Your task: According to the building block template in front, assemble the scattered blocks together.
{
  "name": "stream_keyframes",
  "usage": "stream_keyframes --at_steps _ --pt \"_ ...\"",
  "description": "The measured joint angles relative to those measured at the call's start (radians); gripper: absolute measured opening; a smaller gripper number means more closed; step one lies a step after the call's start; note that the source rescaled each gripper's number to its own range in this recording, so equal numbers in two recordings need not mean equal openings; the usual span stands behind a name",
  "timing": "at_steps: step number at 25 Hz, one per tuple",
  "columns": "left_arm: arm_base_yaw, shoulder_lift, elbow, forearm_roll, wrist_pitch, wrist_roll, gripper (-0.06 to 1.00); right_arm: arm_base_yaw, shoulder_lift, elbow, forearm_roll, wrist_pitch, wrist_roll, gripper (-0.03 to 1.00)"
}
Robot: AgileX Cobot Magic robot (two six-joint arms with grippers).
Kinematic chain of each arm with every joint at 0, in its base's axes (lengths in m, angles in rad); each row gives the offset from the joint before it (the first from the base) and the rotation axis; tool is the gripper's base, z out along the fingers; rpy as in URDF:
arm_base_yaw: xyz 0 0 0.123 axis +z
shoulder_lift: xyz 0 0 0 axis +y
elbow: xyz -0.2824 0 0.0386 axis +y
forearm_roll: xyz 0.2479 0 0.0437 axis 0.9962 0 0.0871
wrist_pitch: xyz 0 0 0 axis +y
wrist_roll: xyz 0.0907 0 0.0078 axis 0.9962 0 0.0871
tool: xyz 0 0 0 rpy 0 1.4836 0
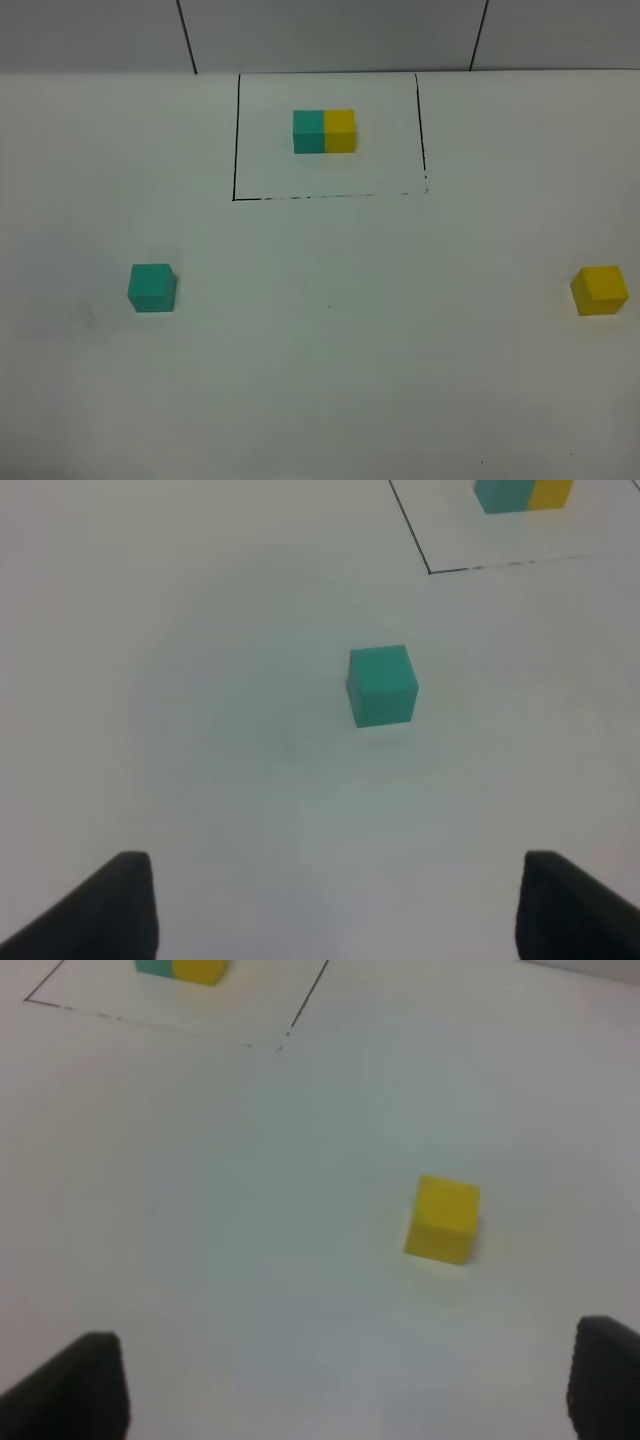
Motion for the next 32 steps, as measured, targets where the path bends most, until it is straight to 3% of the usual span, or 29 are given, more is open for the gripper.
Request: stream_keyframes --at_steps 10,14,19,26,32 --pt "0.0 0.003 0.0 0.0 0.0 -0.001 0.78 0.0 0.0 0.0 0.0 0.0 0.001 0.78" --pt "0.0 0.073 -0.014 0.0 -0.001 -0.048 0.85 0.0 0.0 0.0 0.0 0.0 0.001 0.78" --pt "0.0 0.317 -0.093 0.0 0.0 -0.096 0.98 0.0 0.0 0.0 0.0 0.0 0.001 0.78" --pt "0.0 0.74 -0.201 -0.023 -0.012 -0.096 1.0 0.0 0.0 0.0 0.0 0.0 0.001 0.78" --pt "0.0 1.038 -0.209 -0.054 -0.129 -0.033 1.0 0.0 0.0 0.0 0.0 0.0 0.001 0.78"
